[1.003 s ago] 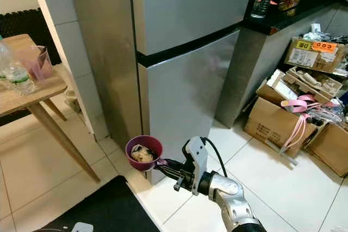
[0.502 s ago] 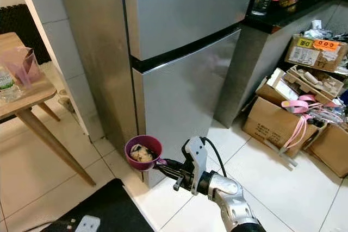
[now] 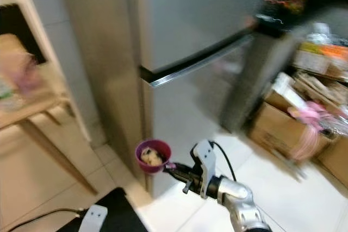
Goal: Restocking fridge
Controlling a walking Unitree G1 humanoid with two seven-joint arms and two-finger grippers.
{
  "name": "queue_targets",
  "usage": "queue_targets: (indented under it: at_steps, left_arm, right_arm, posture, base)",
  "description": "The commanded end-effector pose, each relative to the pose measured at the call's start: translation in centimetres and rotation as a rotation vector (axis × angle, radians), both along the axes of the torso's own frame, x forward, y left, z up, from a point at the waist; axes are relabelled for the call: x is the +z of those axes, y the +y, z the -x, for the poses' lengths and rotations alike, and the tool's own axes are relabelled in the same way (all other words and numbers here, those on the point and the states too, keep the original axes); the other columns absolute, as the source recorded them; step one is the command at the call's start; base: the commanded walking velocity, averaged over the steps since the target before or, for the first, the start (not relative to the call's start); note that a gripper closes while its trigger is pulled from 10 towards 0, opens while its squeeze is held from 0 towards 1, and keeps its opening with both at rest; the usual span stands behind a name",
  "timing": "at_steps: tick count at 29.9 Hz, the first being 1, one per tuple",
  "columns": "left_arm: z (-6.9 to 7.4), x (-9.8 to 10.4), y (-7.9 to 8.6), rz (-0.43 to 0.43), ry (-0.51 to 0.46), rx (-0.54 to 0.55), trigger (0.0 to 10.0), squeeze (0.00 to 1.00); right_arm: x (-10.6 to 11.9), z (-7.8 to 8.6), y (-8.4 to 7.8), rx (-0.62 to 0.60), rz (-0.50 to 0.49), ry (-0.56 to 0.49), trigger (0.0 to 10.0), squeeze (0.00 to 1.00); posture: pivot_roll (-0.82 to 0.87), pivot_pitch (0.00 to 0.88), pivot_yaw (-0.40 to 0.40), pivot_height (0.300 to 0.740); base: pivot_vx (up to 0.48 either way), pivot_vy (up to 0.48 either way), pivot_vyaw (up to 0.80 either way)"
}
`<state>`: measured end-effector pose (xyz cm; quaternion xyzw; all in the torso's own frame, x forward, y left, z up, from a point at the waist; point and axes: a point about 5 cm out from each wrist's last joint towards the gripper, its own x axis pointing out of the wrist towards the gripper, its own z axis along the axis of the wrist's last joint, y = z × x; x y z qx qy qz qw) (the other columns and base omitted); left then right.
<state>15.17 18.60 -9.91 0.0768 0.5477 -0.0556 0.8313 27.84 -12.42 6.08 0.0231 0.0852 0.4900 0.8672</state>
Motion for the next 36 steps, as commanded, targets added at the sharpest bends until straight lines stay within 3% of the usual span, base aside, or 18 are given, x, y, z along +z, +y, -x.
queue_targets:
  at_steps: [1, 11, 12, 23, 28, 36]
  left_arm:
    - [0.2, -0.1, 0.0, -0.001, 0.009, -0.005, 10.0, 0.00]
    - [0.9, -0.3, 0.2, 0.011, 0.011, 0.032, 10.0, 0.00]
    - [1.6, -0.5, 0.3, 0.023, 0.026, 0.014, 10.0, 0.00]
    - [3.7, -1.0, 0.9, 0.022, 0.055, 0.016, 10.0, 0.00]
    - [3.7, -1.0, 1.0, 0.015, 0.055, 0.026, 10.0, 0.00]
    - [2.2, -0.7, 0.3, 0.019, 0.022, 0.035, 10.0, 0.00]
  right_arm:
    - [0.6, -0.1, -0.1, 0.013, -0.010, -0.031, 10.0, 0.00]
    - [0.5, 0.0, -0.1, 0.020, -0.008, -0.029, 10.0, 0.00]
    - [0.5, 0.1, -0.2, 0.021, -0.006, -0.028, 10.0, 0.00]
    - [0.4, 0.1, -0.1, 0.026, -0.003, -0.027, 10.0, 0.00]
    - [0.4, 0.1, -0.1, 0.027, -0.003, -0.026, 10.0, 0.00]
    - [0.3, 0.1, 0.0, 0.030, 0.000, -0.024, 10.0, 0.00]
  posture:
    - [-0.06, 0.000, -0.007, 0.740]
    - [-0.06, 0.000, -0.006, 0.740]
    - [-0.06, 0.000, -0.006, 0.740]
    - [-0.06, 0.000, -0.004, 0.740]
    - [-0.06, 0.000, -0.002, 0.740]
    - [-0.06, 0.000, -0.003, 0.740]
  base:
    - [0.311, 0.000, 0.00]
    - [0.157, 0.000, 0.00]
    - [0.000, 0.000, 0.00]
    - [0.000, -0.412, 0.00]
    - [0.000, -0.411, 0.00]
    - [0.000, 0.000, 0.00]
